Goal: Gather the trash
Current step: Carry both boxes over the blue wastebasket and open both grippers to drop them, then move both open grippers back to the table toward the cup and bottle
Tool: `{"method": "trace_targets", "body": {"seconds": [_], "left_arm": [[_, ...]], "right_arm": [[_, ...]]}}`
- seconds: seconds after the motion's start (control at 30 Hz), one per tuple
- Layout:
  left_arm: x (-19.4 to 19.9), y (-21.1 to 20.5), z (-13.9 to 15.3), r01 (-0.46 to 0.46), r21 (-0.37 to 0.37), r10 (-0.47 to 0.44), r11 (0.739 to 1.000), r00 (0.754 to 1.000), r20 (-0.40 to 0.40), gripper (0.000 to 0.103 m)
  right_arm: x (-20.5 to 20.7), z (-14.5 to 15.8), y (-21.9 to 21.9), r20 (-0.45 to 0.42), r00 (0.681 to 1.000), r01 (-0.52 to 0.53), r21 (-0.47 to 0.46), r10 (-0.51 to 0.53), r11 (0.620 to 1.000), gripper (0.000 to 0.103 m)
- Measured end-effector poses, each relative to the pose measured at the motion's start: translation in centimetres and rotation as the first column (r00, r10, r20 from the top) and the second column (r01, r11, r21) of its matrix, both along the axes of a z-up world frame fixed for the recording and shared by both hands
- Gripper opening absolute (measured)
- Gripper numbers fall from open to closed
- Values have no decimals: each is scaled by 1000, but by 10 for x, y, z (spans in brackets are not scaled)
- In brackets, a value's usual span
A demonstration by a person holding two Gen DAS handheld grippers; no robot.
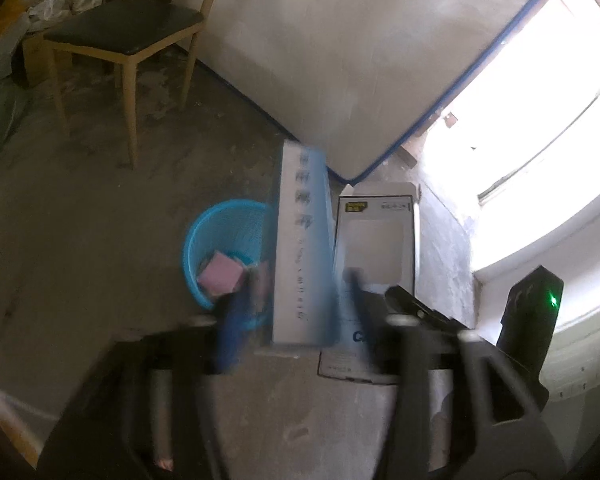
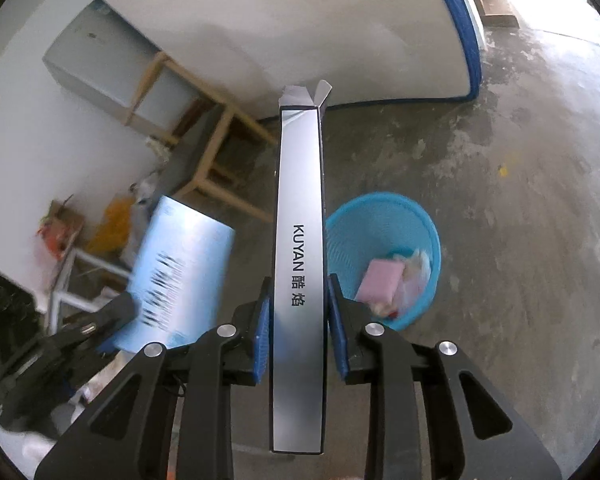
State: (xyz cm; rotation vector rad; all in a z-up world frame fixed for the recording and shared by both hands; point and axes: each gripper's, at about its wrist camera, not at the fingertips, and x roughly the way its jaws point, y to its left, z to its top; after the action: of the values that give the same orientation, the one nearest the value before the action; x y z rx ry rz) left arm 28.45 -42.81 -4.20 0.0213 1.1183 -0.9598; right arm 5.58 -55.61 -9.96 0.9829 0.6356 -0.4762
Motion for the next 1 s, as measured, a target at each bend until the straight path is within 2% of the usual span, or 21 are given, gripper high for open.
{"method": "trace_targets", "body": {"seconds": [0.03,0.07,0.13,0.23,0.3,0.43,0.6,0.67,0.83,1.0], "left_arm": [[7,-2,-6,-28,13,28,1000,999,29,70],[6,-5,-13,-57,23,56,998,997,53,70],[10,-3,-23,-78,39,76,996,996,43,70],[7,17,-25,-64,27,63,998,998,21,70],[5,32,-15,-57,17,55,998,997,60,70],[-6,62,9,-52,-17,53,999,994,99,71],[-8,91,39,-55,-49,60,997,992,113,72],[-16,116,52,-64,-57,71,996,990,119,73],[-34,184,81,-88,-82,99,993,986,135,75],[-43,273,110,-175,-104,192,979,962,193,75]], "right_arm": [[10,-13,-10,-8,1000,-3,10,3,1000,52],[19,-27,-20,-23,1000,-2,25,3,1000,58],[28,-72,-36,-145,989,47,57,-38,997,59],[14,-109,-38,-214,973,116,113,-90,987,59],[0,-123,-36,-218,970,138,128,-108,982,59],[-19,-129,-34,-241,964,142,115,-111,983,59],[-35,-111,-25,-235,967,118,72,-98,990,59],[-37,-100,-20,-221,972,95,52,-81,994,59],[-25,-53,11,-180,983,-21,11,23,1000,62],[7,13,60,-139,973,-195,-58,185,979,65]]}}
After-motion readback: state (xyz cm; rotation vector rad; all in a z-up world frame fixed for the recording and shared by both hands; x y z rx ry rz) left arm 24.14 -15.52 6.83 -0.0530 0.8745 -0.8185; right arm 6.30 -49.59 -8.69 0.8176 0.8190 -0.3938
